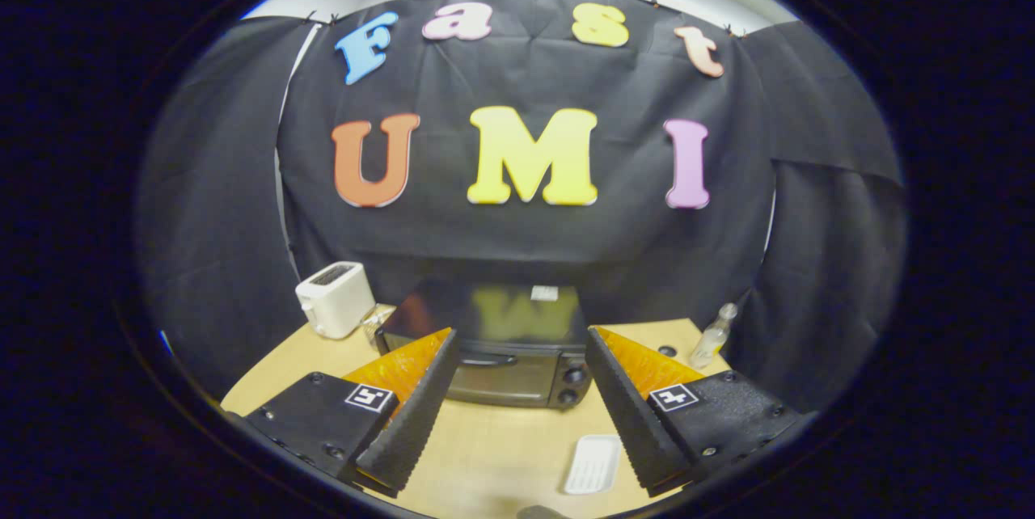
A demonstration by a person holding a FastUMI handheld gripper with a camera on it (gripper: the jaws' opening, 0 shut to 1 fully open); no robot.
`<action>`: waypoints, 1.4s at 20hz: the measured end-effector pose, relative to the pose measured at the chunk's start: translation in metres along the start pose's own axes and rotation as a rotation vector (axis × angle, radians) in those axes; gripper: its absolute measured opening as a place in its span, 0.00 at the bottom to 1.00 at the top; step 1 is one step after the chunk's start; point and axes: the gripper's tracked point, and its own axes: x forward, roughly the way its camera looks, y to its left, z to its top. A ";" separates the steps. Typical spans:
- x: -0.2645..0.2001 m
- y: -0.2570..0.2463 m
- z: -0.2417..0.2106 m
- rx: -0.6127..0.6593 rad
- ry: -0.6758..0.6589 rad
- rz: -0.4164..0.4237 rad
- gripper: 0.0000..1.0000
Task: Open the toaster oven, put the food inside, and close the toaster oven door.
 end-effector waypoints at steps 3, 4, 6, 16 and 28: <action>-0.035 -0.036 0.040 0.049 -0.077 -0.016 1.00; -0.043 -0.050 0.048 0.044 -0.096 -0.030 1.00; -0.058 -0.074 0.058 -0.003 -0.116 -0.048 1.00; -0.094 -0.122 0.085 0.029 -0.189 -0.018 1.00; -0.109 -0.117 0.099 0.026 -0.224 -0.008 1.00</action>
